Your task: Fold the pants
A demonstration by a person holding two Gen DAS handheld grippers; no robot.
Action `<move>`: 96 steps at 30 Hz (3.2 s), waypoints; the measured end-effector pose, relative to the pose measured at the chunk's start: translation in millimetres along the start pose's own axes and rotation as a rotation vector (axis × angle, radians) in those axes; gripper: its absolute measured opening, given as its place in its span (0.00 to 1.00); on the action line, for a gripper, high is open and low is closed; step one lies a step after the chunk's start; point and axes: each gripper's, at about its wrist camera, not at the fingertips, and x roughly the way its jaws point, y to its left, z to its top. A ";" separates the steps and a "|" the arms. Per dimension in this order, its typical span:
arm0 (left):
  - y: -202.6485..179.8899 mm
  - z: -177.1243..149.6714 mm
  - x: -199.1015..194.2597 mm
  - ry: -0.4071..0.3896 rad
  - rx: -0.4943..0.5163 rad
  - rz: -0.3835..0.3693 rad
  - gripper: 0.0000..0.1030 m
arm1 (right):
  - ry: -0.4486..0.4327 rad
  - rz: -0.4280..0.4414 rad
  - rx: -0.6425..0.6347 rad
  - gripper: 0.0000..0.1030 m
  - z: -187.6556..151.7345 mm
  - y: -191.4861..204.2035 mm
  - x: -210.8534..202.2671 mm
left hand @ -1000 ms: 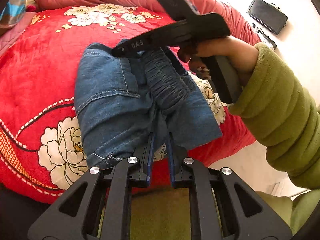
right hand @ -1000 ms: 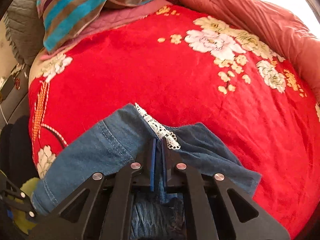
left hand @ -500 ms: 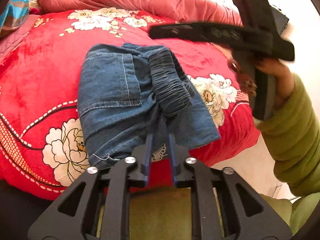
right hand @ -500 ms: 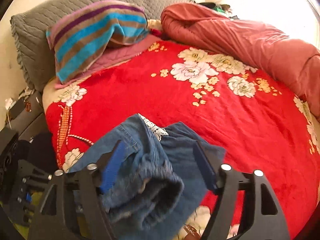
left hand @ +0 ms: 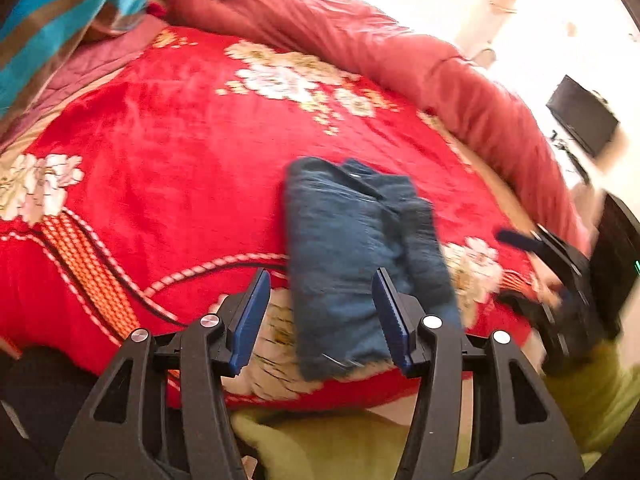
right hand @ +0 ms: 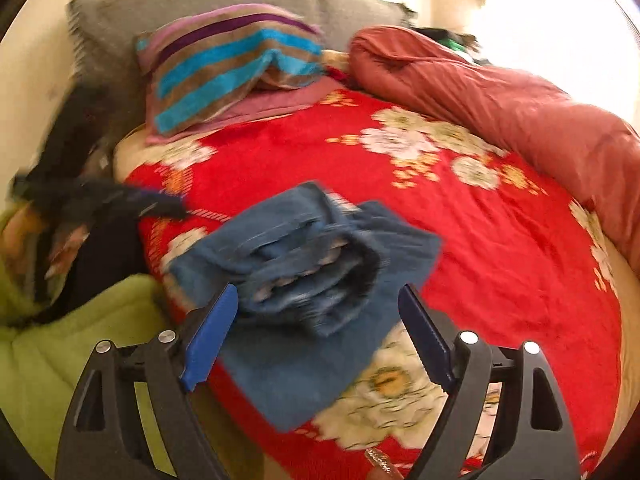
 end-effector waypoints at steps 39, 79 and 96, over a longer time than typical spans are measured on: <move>-0.7 26.2 89.1 0.147 -0.020 -0.046 0.36 | 0.137 0.119 0.575 0.32 -18.5 -101.4 100.4; -32.8 57.6 35.7 -0.081 0.092 0.070 0.84 | -0.143 -0.225 0.357 0.89 39.4 -85.0 20.8; -36.4 -16.3 -13.7 -0.052 0.057 0.169 0.91 | -0.054 -0.240 0.403 0.95 -16.1 -27.1 -15.6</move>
